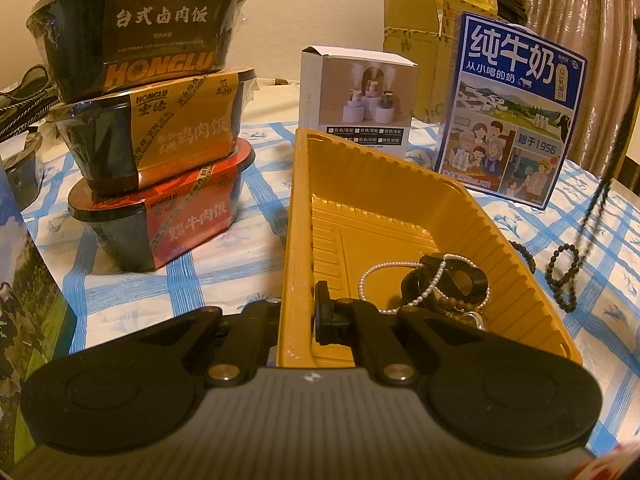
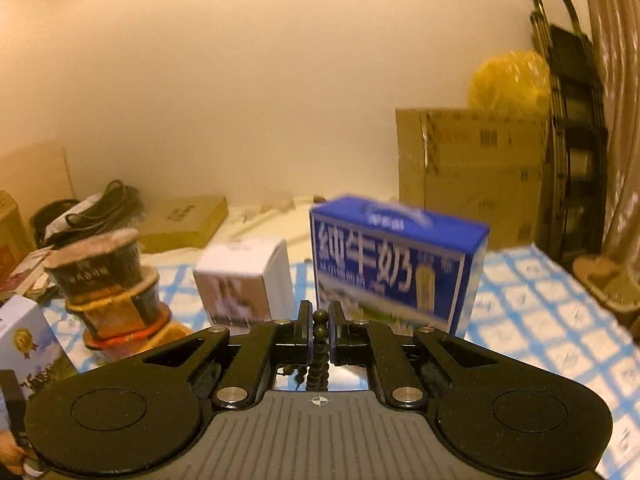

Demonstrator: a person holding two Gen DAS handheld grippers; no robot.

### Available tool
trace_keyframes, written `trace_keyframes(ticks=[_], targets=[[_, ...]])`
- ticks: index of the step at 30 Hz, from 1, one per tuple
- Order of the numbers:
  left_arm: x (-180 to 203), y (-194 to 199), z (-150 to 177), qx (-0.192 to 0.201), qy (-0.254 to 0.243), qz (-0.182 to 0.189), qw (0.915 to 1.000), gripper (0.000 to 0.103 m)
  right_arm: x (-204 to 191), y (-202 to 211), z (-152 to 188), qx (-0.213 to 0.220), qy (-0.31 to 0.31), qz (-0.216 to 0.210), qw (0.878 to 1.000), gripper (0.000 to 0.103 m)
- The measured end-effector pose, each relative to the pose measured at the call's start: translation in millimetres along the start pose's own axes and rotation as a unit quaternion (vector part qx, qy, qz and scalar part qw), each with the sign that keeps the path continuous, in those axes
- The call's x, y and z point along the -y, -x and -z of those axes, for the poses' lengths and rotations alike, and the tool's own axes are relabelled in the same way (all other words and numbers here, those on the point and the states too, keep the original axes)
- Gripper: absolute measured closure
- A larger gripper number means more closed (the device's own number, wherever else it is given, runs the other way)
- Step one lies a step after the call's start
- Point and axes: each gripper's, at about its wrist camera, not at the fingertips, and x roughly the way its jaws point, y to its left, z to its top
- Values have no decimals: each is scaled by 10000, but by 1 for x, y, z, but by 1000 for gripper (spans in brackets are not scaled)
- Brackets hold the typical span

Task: Organize jewelry
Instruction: 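Grasp a long green bead strand with the right gripper and lift, then lower the green bead strand into the tray and open the right gripper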

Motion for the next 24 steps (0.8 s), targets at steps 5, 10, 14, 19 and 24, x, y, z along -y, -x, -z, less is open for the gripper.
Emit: trace_keyframes(ticks=[5,10,14,19,24], targets=[[-1,0,0,-12,6,-3,10000,100,-14,22,-28,68,206,-58,9997,96],[-2,0,0,-17,22,0,10000,100,-29,40,-55,204,417,-51,9989,96],[-1,0,0,-25,28,-4,10000,100,-39,53,-76,344,533,-89,9979,96],[-1,-1,0,-25,23,1,10000,100,-55,63,-102,538,719,-138,9959,96],[-1,-1,0,-28,39,11,10000,100,-73,64,-120,668,813,-338,9939,96]])
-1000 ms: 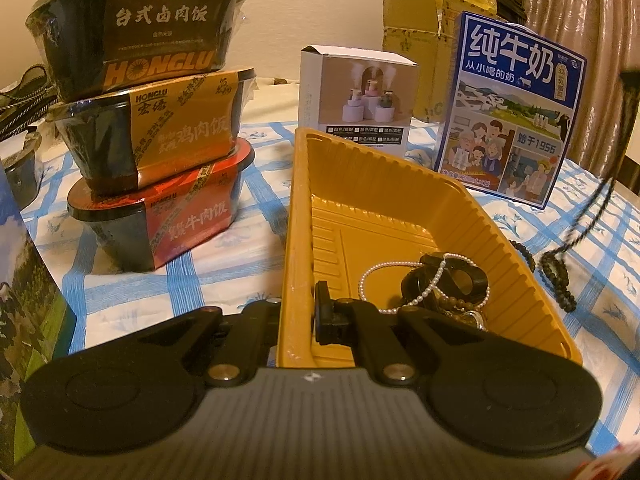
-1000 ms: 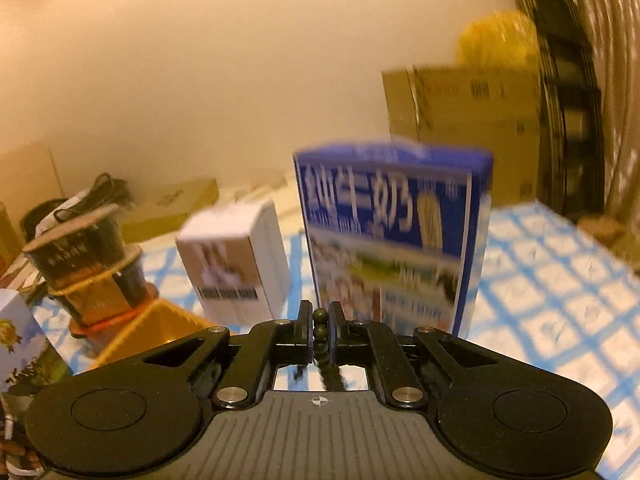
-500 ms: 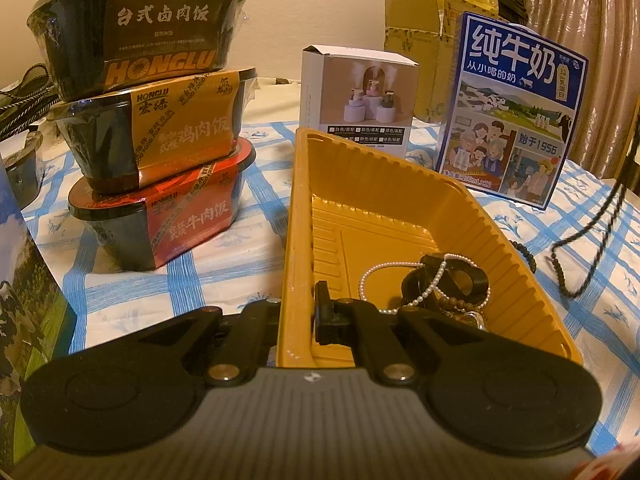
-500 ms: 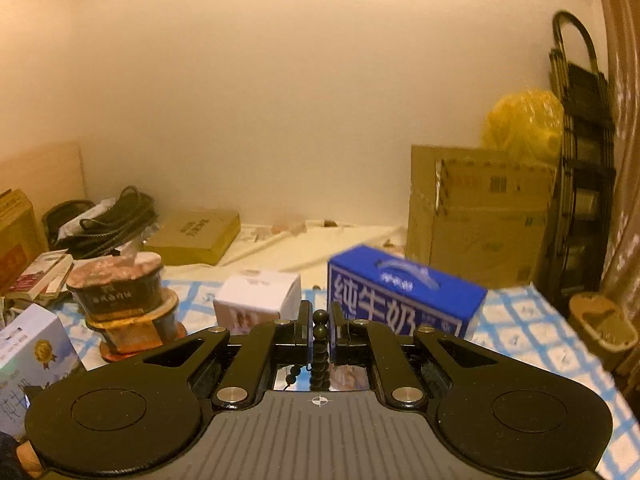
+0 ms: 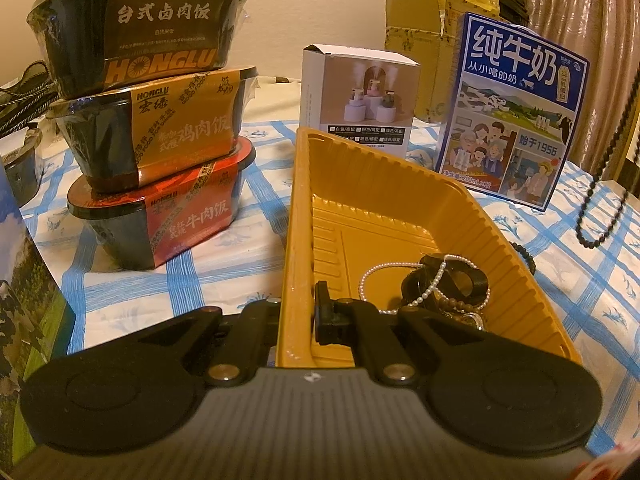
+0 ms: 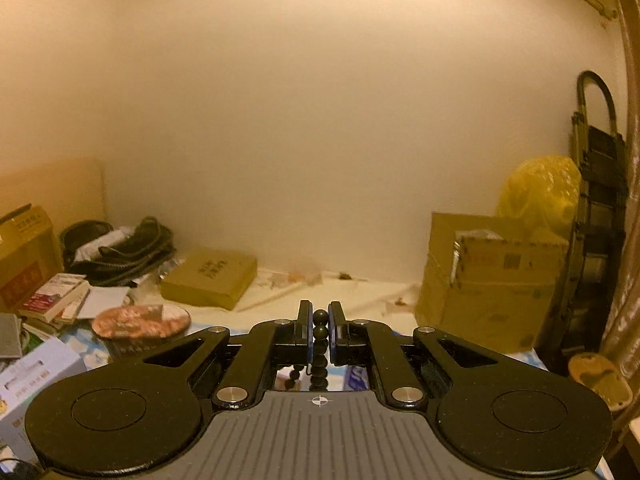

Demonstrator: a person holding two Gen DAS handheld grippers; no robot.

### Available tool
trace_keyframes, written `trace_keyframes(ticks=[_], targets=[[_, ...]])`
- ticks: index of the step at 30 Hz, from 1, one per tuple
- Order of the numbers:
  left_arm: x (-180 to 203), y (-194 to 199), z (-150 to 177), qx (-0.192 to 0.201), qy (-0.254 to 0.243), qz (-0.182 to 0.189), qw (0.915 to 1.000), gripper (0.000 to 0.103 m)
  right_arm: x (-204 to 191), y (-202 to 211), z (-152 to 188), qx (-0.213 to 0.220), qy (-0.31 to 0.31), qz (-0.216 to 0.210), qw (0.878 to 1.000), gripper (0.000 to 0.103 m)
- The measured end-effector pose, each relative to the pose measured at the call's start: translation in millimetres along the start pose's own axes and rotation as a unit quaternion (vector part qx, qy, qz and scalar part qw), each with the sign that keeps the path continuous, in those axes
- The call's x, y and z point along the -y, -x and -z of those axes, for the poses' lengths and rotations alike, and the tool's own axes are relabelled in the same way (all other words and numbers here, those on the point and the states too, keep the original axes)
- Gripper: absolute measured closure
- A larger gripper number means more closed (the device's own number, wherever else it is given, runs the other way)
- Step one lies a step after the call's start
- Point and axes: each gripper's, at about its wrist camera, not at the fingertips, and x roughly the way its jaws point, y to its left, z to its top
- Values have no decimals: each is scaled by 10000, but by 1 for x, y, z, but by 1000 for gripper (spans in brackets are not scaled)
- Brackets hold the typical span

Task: Organize jewelry
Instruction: 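Lower the green bead strand into the tray and open the right gripper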

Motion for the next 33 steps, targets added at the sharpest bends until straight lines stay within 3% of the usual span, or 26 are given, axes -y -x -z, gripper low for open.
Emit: trace_keyframes(ticks=[9,18,26,33], targets=[[1,0,0,-3,24,-3,10000,100,-34,-23,-19,344,-134,-718,9967,96],[1,1,-1,0,27,3,10000,99,-62,-60,-8,420,-440,-1415,9881,96],[2,1,-1,2,46,2,10000,99,-78,-112,33,-201,-808,-1718,9816,96],[1,1,-1,10,84,12,10000,99,-86,-158,93,-1001,-1155,-1802,9717,96]])
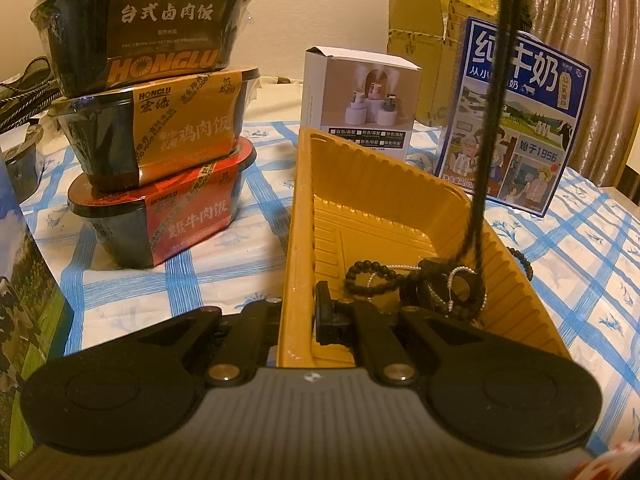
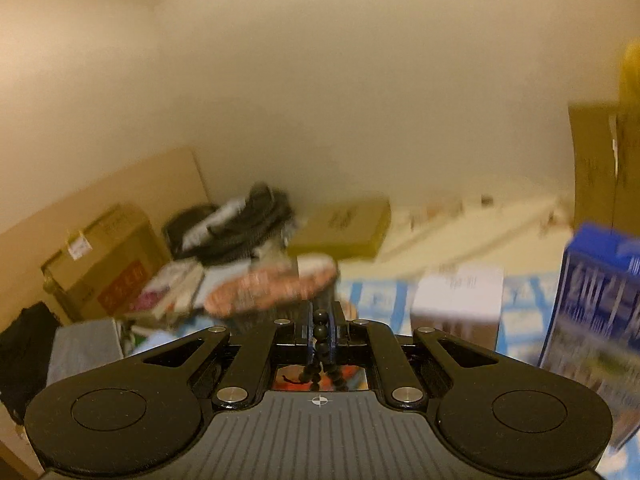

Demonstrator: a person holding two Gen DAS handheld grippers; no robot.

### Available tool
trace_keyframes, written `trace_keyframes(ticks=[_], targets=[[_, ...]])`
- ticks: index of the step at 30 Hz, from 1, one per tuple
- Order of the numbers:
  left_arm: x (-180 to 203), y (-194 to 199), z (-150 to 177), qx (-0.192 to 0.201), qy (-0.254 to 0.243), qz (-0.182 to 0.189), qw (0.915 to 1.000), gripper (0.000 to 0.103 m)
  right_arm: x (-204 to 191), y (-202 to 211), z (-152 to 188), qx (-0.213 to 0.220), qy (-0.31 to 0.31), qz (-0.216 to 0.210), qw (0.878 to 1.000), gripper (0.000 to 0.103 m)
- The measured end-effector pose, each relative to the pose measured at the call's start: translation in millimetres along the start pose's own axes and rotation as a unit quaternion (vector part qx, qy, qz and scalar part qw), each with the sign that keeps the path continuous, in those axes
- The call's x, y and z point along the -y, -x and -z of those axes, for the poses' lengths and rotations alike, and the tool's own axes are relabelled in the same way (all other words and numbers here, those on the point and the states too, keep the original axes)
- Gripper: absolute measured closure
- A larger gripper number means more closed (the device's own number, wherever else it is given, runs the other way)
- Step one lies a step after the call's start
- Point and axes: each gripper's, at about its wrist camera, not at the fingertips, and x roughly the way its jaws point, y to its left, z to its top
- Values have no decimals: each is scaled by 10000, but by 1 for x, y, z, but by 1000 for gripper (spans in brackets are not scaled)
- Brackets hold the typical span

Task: Organize jewelry
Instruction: 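Lower the green bead strand into the tray and open the right gripper, then move the right gripper to the small dark bead bracelet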

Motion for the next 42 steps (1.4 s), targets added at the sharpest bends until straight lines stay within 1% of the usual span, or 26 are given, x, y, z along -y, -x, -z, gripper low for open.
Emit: trace_keyframes(ticks=[4,10,13,17,21,26,28,29,30,32,36,42], targets=[[0,0,0,7,15,10,10000,99,14,-23,25,-314,-272,-38,9991,96],[-1,0,0,7,53,20,10000,99,25,-49,58,-567,-595,-127,9965,96],[-2,0,0,10,71,26,10000,99,33,-62,79,-765,-734,-20,9944,96],[-2,0,0,4,89,25,10000,99,49,-80,107,-1050,-990,223,9893,96],[-2,0,0,0,87,26,10000,99,60,-96,132,-1402,-981,482,9841,96],[-2,0,0,-3,90,27,10000,99,69,-103,154,-1554,-971,727,9804,95],[-2,0,0,0,85,26,10000,99,70,-103,161,-1584,-854,828,9802,94],[-2,0,0,-2,86,24,10000,99,70,-102,164,-1591,-786,883,9802,88],[-2,0,0,-2,90,24,10000,99,70,-100,168,-1601,-725,932,9800,73],[-2,0,0,-2,87,24,10000,99,70,-94,175,-1582,-689,1006,9799,54],[-2,0,0,-9,90,21,10000,99,69,-83,185,-1539,-656,1098,9798,53],[-3,-1,1,-20,89,2,10000,99,66,-56,200,-1339,-694,1179,9815,52]])
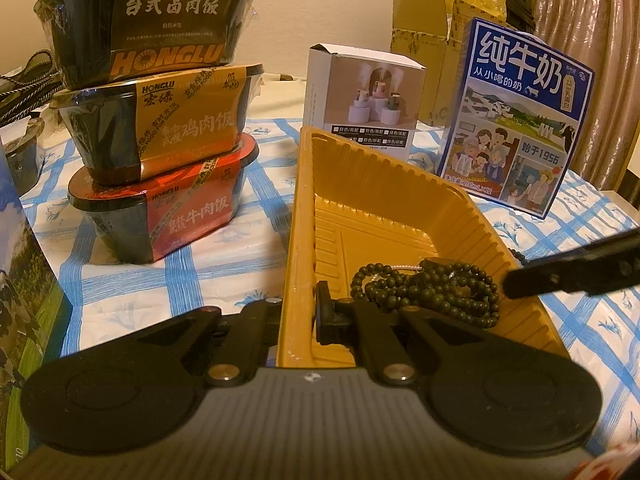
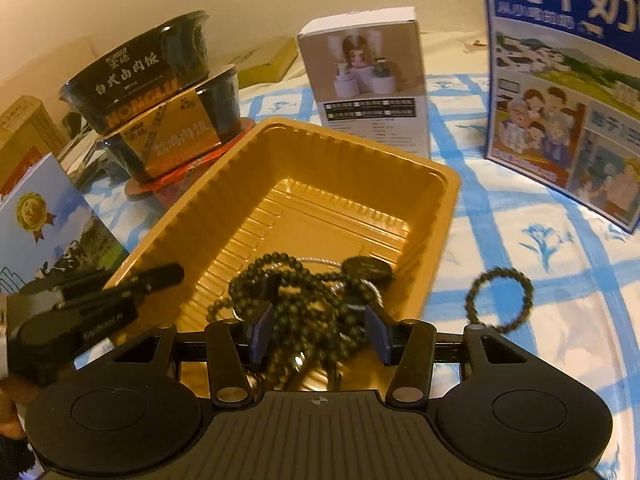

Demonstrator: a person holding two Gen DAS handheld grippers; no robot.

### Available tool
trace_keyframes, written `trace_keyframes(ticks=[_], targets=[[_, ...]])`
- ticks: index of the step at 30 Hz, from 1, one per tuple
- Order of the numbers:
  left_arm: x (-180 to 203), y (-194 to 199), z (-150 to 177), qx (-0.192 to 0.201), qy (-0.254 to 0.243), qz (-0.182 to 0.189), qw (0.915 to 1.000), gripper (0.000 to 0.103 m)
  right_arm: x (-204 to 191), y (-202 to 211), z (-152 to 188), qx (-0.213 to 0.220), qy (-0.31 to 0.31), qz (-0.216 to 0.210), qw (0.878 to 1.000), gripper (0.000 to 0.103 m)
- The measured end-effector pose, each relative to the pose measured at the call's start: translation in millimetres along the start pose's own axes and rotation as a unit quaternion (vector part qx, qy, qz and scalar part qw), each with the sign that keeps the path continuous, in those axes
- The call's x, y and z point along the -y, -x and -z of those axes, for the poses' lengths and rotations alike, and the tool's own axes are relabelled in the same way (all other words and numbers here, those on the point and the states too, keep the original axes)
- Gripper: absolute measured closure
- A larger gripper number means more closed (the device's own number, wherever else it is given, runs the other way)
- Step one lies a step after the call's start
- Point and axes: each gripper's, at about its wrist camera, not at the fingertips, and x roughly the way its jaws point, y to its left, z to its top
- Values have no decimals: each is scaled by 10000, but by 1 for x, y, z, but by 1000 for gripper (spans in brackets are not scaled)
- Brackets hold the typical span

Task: Organize jewelry
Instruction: 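Move the right gripper to the small dark bead bracelet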

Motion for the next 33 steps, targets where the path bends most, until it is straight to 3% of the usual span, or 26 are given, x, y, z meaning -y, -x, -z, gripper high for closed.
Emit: trace_keyframes(ticks=[16,33], targets=[[-1,-4,2,-67,-34,-70,9999,99,65,45,31,273,-561,489,9969,52],[-2,-3,2,-95,-65,-66,9999,99,124,13,27,247,-497,1082,9926,54]])
